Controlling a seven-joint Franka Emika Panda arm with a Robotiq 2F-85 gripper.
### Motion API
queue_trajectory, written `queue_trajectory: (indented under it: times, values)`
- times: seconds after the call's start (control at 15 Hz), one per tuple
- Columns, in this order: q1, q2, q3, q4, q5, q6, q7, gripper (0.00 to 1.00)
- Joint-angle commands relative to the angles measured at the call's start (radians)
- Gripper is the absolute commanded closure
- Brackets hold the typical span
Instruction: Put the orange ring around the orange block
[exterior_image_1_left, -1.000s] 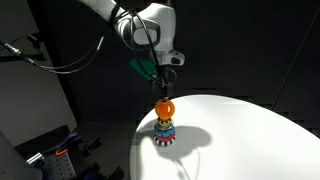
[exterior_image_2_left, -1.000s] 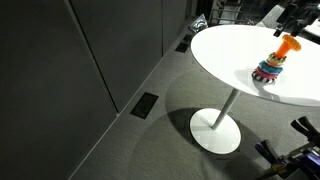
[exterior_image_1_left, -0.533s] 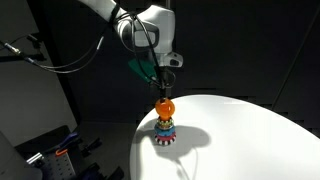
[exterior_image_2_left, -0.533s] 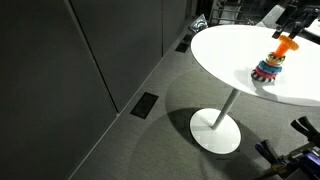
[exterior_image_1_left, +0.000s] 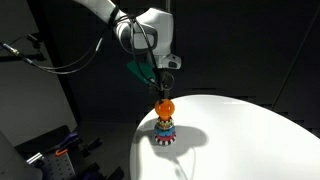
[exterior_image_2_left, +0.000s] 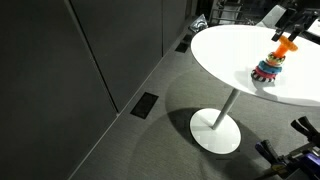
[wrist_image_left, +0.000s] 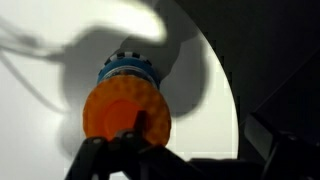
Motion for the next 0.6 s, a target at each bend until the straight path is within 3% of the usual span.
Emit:
queue_trajectory:
  times: [0.0, 0.53]
  values:
    - [0.001, -0.006, -0.002, -0.011, 0.015, 0.018, -0.022, 0.00]
    - [-0.002, -0.026, -0.002, -0.012, 0.023, 0.023, -0.031, 0.00]
